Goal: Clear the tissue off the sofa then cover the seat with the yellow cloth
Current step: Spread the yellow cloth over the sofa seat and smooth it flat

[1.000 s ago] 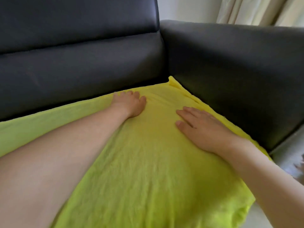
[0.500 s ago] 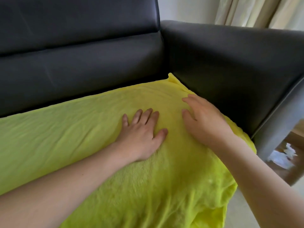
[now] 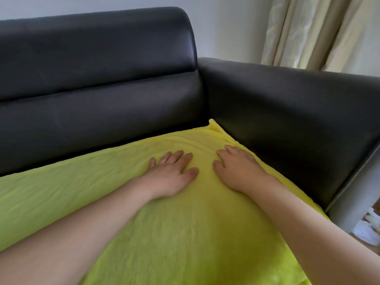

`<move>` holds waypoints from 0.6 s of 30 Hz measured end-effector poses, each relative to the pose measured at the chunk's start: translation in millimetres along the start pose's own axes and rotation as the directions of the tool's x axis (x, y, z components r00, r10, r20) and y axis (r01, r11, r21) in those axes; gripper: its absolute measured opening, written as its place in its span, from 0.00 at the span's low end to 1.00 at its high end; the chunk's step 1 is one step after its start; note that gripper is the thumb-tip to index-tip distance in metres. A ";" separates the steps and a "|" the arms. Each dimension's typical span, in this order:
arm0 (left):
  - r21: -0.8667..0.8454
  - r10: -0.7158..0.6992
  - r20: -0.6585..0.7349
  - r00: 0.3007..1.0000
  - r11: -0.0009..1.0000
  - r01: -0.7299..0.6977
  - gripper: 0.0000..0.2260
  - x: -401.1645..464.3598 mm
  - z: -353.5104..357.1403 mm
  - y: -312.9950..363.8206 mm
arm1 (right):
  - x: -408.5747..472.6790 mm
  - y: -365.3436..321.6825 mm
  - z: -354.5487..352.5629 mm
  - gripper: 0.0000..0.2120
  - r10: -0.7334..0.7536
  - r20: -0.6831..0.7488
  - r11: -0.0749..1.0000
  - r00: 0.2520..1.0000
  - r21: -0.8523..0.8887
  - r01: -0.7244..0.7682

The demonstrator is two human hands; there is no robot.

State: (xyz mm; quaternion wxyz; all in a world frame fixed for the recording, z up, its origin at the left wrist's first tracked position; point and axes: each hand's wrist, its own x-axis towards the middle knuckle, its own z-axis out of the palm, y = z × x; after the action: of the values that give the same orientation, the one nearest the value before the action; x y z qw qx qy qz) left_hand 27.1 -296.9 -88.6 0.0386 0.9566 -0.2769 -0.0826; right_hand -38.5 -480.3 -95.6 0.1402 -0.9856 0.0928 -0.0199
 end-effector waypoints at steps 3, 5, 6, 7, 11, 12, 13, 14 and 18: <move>-0.033 -0.013 -0.027 1.000 0.999 0.012 0.27 30.8 -0.1 -10.4 | 34.3 -3.3 -2.4 0.23 0.027 -0.018 1.000 0.999 0.005 -0.027; -0.044 -0.023 -0.027 0.999 0.999 0.021 0.27 54.5 -2.4 -15.2 | 50.5 -4.0 -0.6 0.21 0.046 -0.075 0.997 0.996 0.064 -0.041; -0.054 -0.024 -0.029 0.999 0.998 0.023 0.26 63.6 -4.5 -16.2 | 51.4 -4.6 1.2 0.20 0.059 -0.106 0.994 0.993 0.093 -0.049; -0.064 -0.023 -0.040 0.999 0.998 0.020 0.26 77.8 -7.8 -18.0 | 54.9 -4.1 3.8 0.20 0.072 -0.140 0.991 0.988 0.119 -0.055; -0.156 0.018 -0.152 0.988 0.987 -0.042 0.24 127.3 -36.3 -10.2 | 59.6 -0.2 10.6 0.18 0.085 -0.205 0.986 0.975 0.159 -0.053; -0.155 0.055 -0.187 0.981 0.984 -0.085 0.23 139.4 -45.2 -3.4 | 60.7 0.7 11.4 0.18 0.083 -0.218 0.985 0.972 0.166 -0.047; -0.147 0.091 -0.224 0.970 0.981 -0.126 0.22 149.7 -52.9 4.0 | 61.1 0.4 12.7 0.18 0.079 -0.233 0.985 0.969 0.169 -0.039; -0.131 0.126 -0.255 0.959 0.978 -0.163 0.21 163.1 -58.7 13.2 | 63.7 2.0 14.3 0.18 0.077 -0.251 0.985 0.965 0.168 -0.035; 0.153 0.263 -0.277 0.924 0.962 -0.228 0.21 201.1 -59.1 34.5 | 67.8 4.3 18.6 0.19 0.070 -0.284 0.985 0.956 0.171 -0.021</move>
State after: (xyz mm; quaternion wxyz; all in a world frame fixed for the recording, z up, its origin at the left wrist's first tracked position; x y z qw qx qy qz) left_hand 187.1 -432.2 -53.9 0.0330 0.9164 -0.3902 0.0826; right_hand 28.6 -492.1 -113.8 0.2070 -0.9546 0.1330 -0.1682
